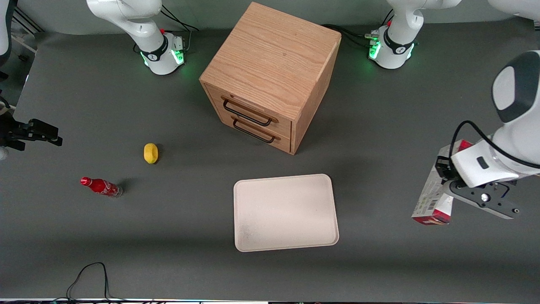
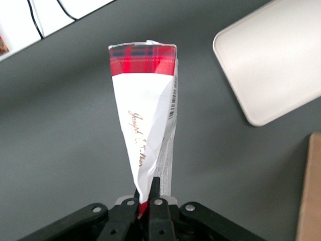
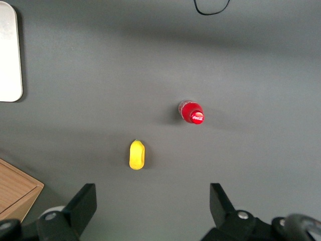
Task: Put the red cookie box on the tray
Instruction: 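Carry the upright cookie box with the left gripper over the tray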
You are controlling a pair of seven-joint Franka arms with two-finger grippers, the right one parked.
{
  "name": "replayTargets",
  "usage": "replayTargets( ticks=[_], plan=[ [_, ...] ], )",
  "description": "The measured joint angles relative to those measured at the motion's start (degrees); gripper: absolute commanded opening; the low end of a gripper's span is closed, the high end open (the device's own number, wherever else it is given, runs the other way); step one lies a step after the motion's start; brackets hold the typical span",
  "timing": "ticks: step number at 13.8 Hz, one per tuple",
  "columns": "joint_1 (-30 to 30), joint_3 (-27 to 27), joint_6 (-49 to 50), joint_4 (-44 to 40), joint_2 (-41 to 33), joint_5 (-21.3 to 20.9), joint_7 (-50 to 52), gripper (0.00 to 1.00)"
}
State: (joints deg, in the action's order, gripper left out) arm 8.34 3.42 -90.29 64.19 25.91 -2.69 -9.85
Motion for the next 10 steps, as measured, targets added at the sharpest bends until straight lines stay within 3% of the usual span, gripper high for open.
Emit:
replayTargets(
  ticks=[6,10],
  plan=[
    [13.2,0.4,-0.5,0.1,2.8,0.0,31.7,0.00],
    [18.4,0.4,-6.0,0.0,5.8,0.0,48.1,0.00]
  ],
)
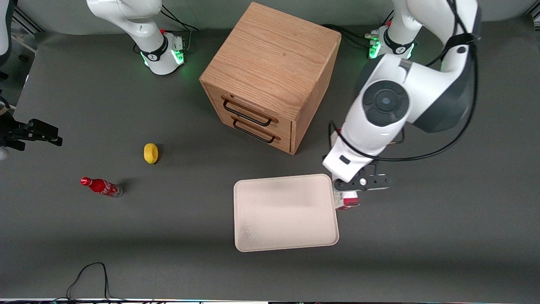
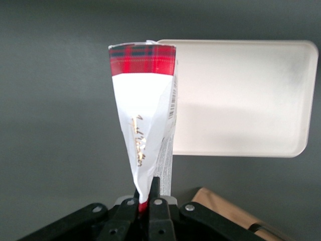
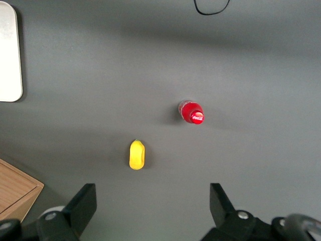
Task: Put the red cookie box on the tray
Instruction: 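Carry the upright cookie box with the left gripper over the tray, then lower the cookie box onto the tray and open the left gripper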
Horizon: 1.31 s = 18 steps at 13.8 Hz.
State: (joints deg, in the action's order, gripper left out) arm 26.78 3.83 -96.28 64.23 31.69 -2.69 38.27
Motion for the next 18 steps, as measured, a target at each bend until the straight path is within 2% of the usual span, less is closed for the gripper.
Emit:
replayTargets(
  ticks=[4,10,18],
  plan=[
    [0.6,-0.3,-2.2,0.1,2.7,0.0,2.6,0.00],
    [0.6,-0.5,-16.1,5.2,10.0,-2.5,2.6,0.00],
    [0.5,-1.0,-24.9,6.1,16.3,-5.2,2.6,0.00]
  ],
)
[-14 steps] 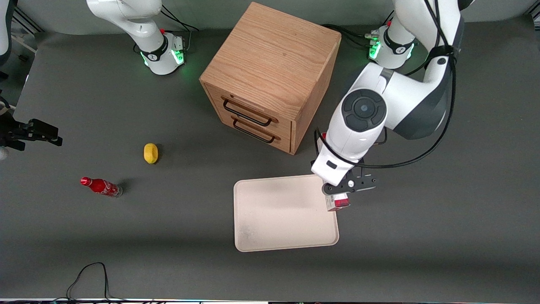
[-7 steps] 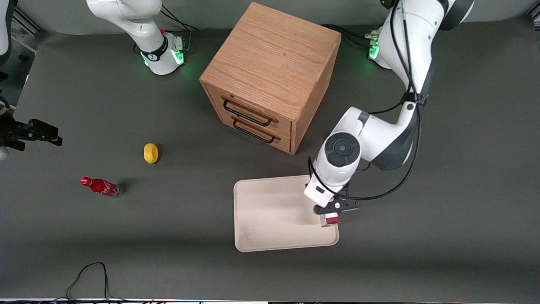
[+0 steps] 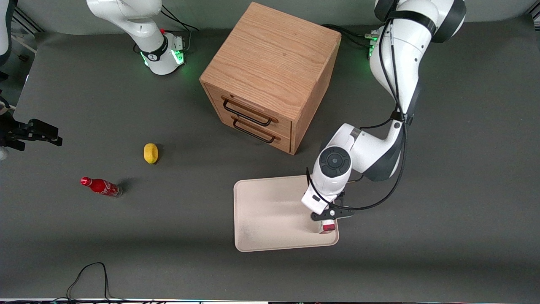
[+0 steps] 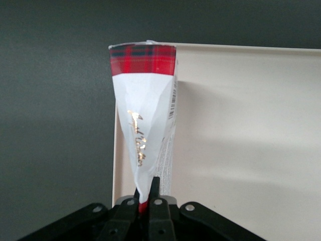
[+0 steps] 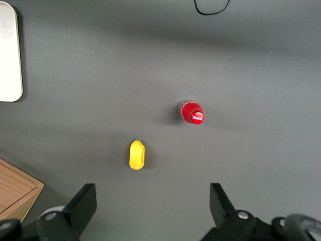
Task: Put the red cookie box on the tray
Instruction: 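Lower the cookie box onto the tray and open the left gripper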
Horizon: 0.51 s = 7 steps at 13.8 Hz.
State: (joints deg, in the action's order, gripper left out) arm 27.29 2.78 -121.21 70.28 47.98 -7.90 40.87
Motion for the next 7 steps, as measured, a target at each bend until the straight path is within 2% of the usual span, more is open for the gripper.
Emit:
replayTargets(
  ticks=[4,5,6,7],
  plan=[
    [-0.1,-0.2,-1.4,0.0,2.1,-0.4,0.0,0.00],
    [-0.1,-0.2,-1.4,0.0,2.1,-0.5,0.0,0.48],
    [-0.1,-0.2,-1.7,0.0,2.1,-1.1,0.0,0.92],
    [-0.1,-0.2,-2.4,0.0,2.2,-2.6,0.0,1.00]
  ],
)
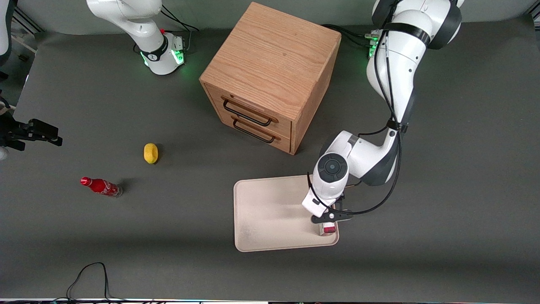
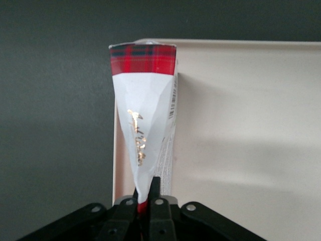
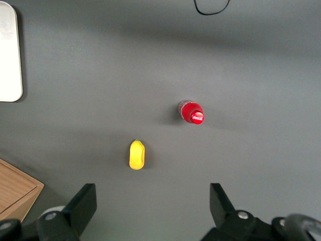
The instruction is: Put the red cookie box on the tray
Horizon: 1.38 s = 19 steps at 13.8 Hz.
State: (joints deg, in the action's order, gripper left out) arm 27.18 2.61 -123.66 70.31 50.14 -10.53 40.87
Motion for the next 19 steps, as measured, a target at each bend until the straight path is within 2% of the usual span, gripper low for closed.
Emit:
replayTargets(
  ticks=[2,8,10,15,19],
  plan=[
    [0.0,0.0,-1.0,0.0,0.0,-2.1,0.2,1.00],
    [0.0,0.0,-0.9,-0.5,-1.0,-2.2,1.4,1.00],
    [0.0,0.2,2.4,-1.4,-3.0,-1.9,1.9,1.00],
    [0.1,0.8,15.5,-4.2,-13.6,1.6,1.9,1.00],
    [0.1,0.9,23.1,-4.2,-22.0,2.4,-0.2,1.00]
  ],
)
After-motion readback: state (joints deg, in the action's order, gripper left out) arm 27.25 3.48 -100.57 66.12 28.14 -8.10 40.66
